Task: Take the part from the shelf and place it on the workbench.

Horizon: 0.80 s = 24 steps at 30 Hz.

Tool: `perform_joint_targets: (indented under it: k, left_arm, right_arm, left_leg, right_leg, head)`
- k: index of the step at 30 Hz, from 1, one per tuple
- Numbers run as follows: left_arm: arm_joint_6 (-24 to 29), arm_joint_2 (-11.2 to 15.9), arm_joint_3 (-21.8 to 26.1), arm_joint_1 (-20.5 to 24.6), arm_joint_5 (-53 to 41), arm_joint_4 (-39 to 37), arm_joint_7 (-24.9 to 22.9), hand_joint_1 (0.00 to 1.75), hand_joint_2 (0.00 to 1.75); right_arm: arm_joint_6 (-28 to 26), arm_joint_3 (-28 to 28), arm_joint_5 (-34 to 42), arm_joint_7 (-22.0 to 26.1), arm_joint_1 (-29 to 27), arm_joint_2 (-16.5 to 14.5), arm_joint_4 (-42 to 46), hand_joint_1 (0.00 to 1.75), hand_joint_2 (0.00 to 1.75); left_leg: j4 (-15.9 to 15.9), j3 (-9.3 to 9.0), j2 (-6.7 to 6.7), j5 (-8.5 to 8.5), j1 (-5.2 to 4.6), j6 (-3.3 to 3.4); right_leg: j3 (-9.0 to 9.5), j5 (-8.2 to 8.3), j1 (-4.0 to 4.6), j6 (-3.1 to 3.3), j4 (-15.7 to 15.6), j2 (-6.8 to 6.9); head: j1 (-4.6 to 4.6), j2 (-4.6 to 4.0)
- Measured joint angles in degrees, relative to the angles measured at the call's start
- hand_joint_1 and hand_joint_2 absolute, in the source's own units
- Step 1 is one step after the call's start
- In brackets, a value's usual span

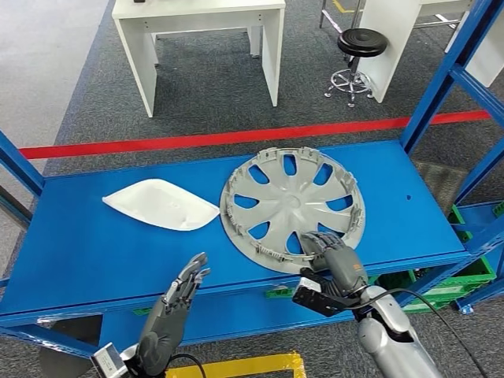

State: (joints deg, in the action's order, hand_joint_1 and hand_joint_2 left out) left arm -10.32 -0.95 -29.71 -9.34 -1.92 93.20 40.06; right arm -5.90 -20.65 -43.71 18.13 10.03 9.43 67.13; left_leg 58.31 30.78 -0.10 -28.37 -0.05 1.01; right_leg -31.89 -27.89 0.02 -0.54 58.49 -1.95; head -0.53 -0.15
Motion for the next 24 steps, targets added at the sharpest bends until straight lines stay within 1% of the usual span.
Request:
perform_joint_targets:
  k: [5,12,17,24]
  left_arm:
    - [0.46,-0.05,0.04,-0.12,-0.02,-0.04,0.0,0.0,0.0]
    - [1.76,-0.05,0.22,-0.86,-0.15,-0.04,0.01,0.0,0.0]
    - [3.17,-0.05,0.52,-1.67,-0.45,-0.02,0.02,0.0,0.0]
    - [5.4,0.02,1.11,-3.14,-0.91,0.69,0.04,0.0,0.0]
  right_arm:
    - [-0.34,0.18,1.06,0.35,-0.53,0.5,1.05,1.75,1.75]
    - [-1.97,1.27,3.15,1.11,-3.89,0.88,5.62,1.75,1.75]
    - [-3.86,3.13,4.33,1.44,-7.65,0.91,10.56,1.75,1.75]
    - [-6.6,5.56,6.22,3.63,-14.79,0.8,21.15,1.75,1.75]
  left_leg:
    - [0.01,-0.04,-0.01,0.0,0.0,0.0]
    - [0.01,0.08,-0.02,-0.03,-0.01,0.04]
    - [0.01,0.34,-0.08,-0.04,-0.03,0.06]
    - [0.01,0.68,-0.16,-0.04,-0.04,0.06]
  right_leg:
    - [0.1,0.0,0.0,0.0,0.0,0.06]
    - [0.18,-0.03,-0.01,-0.01,0.0,0.08]
    - [-0.01,-0.06,-0.03,-0.01,0.0,0.18]
    - [-0.31,-0.06,-0.05,-0.03,0.01,0.22]
  head:
    - [0.01,0.0]
    - [0.0,0.0]
    - [0.01,0.0]
    - [0.01,0.0]
